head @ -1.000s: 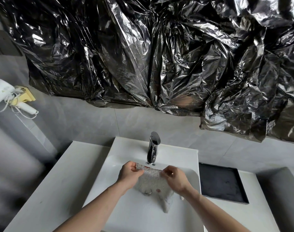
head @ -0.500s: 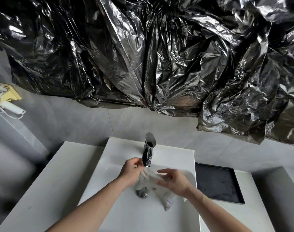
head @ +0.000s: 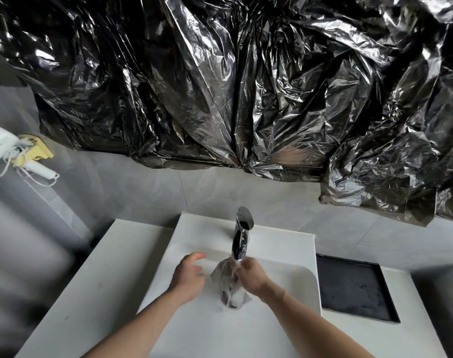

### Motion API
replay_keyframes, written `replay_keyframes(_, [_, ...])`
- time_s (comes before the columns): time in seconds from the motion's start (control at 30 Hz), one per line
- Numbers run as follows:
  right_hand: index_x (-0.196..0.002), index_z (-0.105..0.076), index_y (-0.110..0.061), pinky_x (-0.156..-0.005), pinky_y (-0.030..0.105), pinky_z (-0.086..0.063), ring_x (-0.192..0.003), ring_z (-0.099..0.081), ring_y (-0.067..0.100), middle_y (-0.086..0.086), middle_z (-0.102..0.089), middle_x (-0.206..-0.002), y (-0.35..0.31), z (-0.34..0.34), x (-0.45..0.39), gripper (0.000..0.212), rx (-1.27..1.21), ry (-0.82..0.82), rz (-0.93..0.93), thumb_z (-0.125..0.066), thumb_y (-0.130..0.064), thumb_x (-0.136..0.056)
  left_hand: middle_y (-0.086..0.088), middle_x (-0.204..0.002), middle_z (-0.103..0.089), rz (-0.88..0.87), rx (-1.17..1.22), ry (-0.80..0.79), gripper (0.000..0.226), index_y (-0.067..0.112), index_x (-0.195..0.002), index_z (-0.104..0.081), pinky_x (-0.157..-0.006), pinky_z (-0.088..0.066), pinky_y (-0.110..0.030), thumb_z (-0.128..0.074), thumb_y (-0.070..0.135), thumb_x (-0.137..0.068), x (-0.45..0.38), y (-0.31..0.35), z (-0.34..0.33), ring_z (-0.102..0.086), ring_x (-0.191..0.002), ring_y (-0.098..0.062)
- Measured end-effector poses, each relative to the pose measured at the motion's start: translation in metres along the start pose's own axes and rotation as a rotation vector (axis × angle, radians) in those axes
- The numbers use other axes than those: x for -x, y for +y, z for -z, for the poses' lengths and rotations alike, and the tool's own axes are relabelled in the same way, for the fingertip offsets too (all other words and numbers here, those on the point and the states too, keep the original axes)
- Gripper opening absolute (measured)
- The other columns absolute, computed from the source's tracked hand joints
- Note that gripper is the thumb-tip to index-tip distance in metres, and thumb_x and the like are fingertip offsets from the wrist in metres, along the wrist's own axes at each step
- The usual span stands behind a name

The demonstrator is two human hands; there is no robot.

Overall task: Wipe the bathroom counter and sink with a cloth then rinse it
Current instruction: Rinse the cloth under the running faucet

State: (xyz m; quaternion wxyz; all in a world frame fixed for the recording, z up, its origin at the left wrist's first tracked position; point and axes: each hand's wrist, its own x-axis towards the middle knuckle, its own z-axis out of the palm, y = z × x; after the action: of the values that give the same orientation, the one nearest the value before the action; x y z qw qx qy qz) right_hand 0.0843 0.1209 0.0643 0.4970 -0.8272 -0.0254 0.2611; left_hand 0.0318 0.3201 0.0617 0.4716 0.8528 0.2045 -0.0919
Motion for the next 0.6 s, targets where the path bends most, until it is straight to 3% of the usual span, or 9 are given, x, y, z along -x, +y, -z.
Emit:
replay_keyframes(0.07, [-0.074,-0.072,-0.01,-0.067,0.034,-0.058,-0.062,-0.067,0.016,0.001,-0.073,-0.066,-0.003,-0.004,0.001,0.035,-0.059,-0.042,0.006,-0.052,-0.028,-0.096,0.005,-0.118,-0.059,-0.052,-0.032,-0.106,0.062,0.039,-0.129,-0.055,-0.062,-0.053,-0.017,-0.057,0.002,-0.079,0.005,-0.002,-0.009,-0.061,-0.11,-0.007])
replay_keyframes(0.13, [-0.083,-0.075,-0.011,-0.06,0.033,-0.058,-0.066,-0.071,0.021,0.005,-0.075,-0.073,-0.007,-0.003,0.007,0.028,-0.123,-0.068,0.005,-0.054,-0.029,-0.093,0.013,-0.118,-0.063,-0.074,-0.006,-0.186,0.055,0.043,-0.123,-0.056,-0.076,-0.058,-0.024,-0.066,0.02,-0.073,0.007,0.002,-0.019,-0.062,-0.112,-0.005])
replay_keyframes(0.2, [-0.086,-0.075,-0.013,-0.048,0.03,-0.053,-0.066,-0.072,0.029,0.013,-0.077,-0.08,-0.011,0.001,0.017,0.023,-0.162,-0.105,-0.006,-0.06,-0.028,-0.094,0.014,-0.103,-0.073,-0.072,0.018,-0.196,0.036,0.04,-0.108,-0.061,-0.085,-0.059,-0.032,-0.069,0.035,-0.073,0.001,0.003,-0.03,-0.069,-0.098,-0.004])
replay_keyframes(0.27, [-0.095,-0.076,-0.015,-0.036,0.027,-0.048,-0.066,-0.072,0.028,0.019,-0.079,-0.093,-0.007,0.008,0.022,0.02,-0.169,-0.13,0.001,-0.064,-0.031,-0.097,0.011,-0.078,-0.073,-0.079,-0.045,-0.175,0.008,0.036,-0.085,-0.06,-0.073,-0.055,-0.034,-0.066,0.039,-0.079,-0.002,0.008,-0.036,-0.067,-0.073,-0.011])
replay_keyframes(0.33, [-0.102,-0.077,-0.022,-0.032,0.025,-0.044,-0.064,-0.071,0.023,0.011,-0.079,-0.096,0.004,0.017,0.026,0.019,-0.145,-0.085,-0.002,-0.065,-0.036,-0.097,0.012,-0.06,-0.06,-0.111,-0.094,-0.137,0.022,0.031,-0.07,-0.055,-0.062,-0.044,-0.031,-0.062,0.042,-0.088,-0.003,0.012,-0.04,-0.051,-0.06,-0.013])
replay_keyframes(0.4, [-0.098,-0.078,-0.026,-0.043,0.03,-0.053,-0.067,-0.071,0.018,0.001,-0.079,-0.092,0.022,0.024,0.028,0.019,-0.123,0.018,-0.029,-0.071,-0.042,-0.092,0.012,-0.053,-0.051,-0.132,-0.072,-0.117,0.037,0.025,-0.065,-0.05,-0.06,-0.038,-0.029,-0.06,0.043,-0.095,-0.003,0.019,-0.044,-0.044,-0.057,-0.01])
replay_keyframes(0.47, [-0.096,-0.079,-0.028,-0.07,0.034,-0.058,-0.074,-0.07,0.015,-0.006,-0.078,-0.088,0.043,0.028,0.029,0.039,-0.11,0.049,-0.027,-0.078,-0.062,-0.077,0.008,-0.054,-0.049,-0.122,-0.009,-0.174,0.043,0.02,-0.066,-0.046,-0.062,-0.036,-0.03,-0.056,0.048,-0.097,-0.002,0.028,-0.048,-0.043,-0.059,-0.011])
replay_keyframes(0.53, [-0.095,-0.079,-0.03,-0.073,0.032,-0.05,-0.071,-0.059,0.009,-0.011,-0.071,-0.079,0.063,0.03,0.029,0.062,-0.045,-0.005,-0.012,-0.078,-0.082,-0.06,0.008,-0.059,-0.048,-0.091,0.091,-0.206,0.039,0.022,-0.069,-0.049,-0.064,-0.036,-0.03,-0.053,0.05,-0.096,-0.002,0.035,-0.052,-0.044,-0.062,-0.012])
replay_keyframes(0.6, [-0.086,-0.073,-0.027,-0.064,0.031,-0.042,-0.065,-0.049,0.01,-0.011,-0.058,-0.068,0.067,0.028,0.033,0.056,0.035,-0.078,-0.005,-0.08,-0.077,-0.063,0.011,-0.062,-0.047,-0.075,0.174,-0.205,0.031,0.026,-0.069,-0.054,-0.065,-0.038,-0.031,-0.054,0.042,-0.096,-0.004,0.038,-0.056,-0.046,-0.065,-0.012])
